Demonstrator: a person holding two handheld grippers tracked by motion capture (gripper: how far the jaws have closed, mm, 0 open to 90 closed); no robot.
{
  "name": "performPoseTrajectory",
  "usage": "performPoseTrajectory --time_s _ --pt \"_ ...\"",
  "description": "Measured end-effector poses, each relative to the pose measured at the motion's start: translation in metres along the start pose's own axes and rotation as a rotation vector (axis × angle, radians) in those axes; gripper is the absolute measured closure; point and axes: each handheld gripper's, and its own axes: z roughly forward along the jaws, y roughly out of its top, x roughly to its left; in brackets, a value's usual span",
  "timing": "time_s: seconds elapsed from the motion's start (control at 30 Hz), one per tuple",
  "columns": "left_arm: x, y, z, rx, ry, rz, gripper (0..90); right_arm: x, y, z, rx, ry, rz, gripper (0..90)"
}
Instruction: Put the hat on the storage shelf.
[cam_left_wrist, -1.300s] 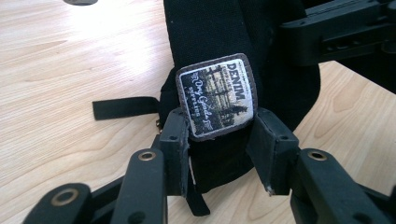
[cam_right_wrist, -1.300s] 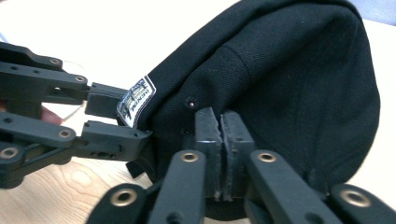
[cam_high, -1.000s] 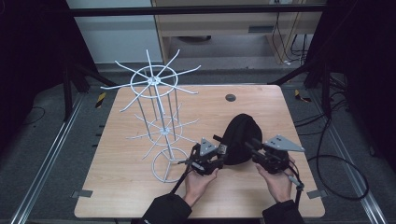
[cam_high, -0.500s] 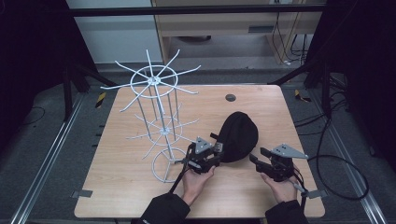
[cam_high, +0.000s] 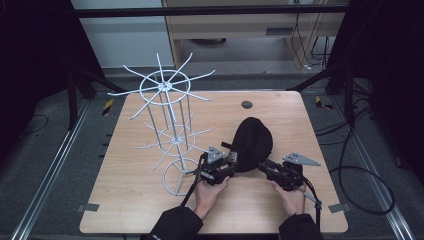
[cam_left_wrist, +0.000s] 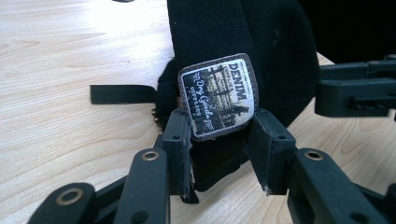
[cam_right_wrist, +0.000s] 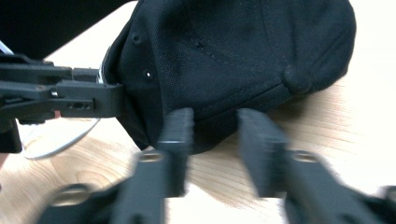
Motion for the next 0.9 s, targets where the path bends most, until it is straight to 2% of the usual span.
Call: performPoseTrajectory --time_s 0.07,0.1,0.13,0.2,0.27,0.37,0.43,0.5,0.57,0.67,0.77,0.9 --pt "-0.001 0.000 0.000 -0.004 0.003 0.003 61.1 0.000 0.001 -0.001 -0.001 -0.009 0.000 79.0" --pt "-0.001 0.000 0.000 -0.002 0.003 0.005 61.2 0.000 0.001 -0.001 0.000 -0.011 -0.012 78.8" --pt "-0.002 0.000 0.000 -0.002 0.003 0.007 61.2 0.000 0.002 -0.002 0.005 -0.016 -0.032 76.7" --pt "-0.002 -0.001 0.000 -0.001 0.004 0.008 61.3 0.001 0.003 -0.007 -0.018 -0.042 -0.049 68.2" --pt "-0.002 -0.001 0.000 -0.001 0.007 0.009 61.3 -0.001 0.006 -0.013 -0.056 -0.069 -0.044 59.8" --pt "-0.002 -0.001 -0.001 -0.002 0.005 0.013 61.3 -0.004 0.010 -0.016 -0.079 -0.070 -0.065 50.1" --pt "-0.002 -0.001 -0.001 -0.003 0.004 0.012 61.3 0.000 0.010 -0.011 -0.062 -0.051 -0.109 45.3" --pt "-0.002 -0.001 0.000 -0.005 0.004 0.013 61.3 0.002 0.011 -0.007 -0.053 -0.046 -0.124 44.6" --pt "-0.003 -0.001 0.000 -0.004 0.005 0.015 61.3 0.007 0.013 0.001 -0.033 -0.043 -0.173 41.5" --pt "-0.004 0.000 0.000 0.002 0.011 0.030 61.4 0.011 0.015 0.011 -0.005 -0.058 -0.231 39.6" --pt "-0.006 0.000 0.002 0.007 0.013 0.043 61.7 0.011 0.015 0.018 0.028 -0.088 -0.275 45.1" --pt "-0.007 0.000 0.004 0.014 0.010 0.050 62.1 0.009 0.014 0.023 0.068 -0.090 -0.291 70.4"
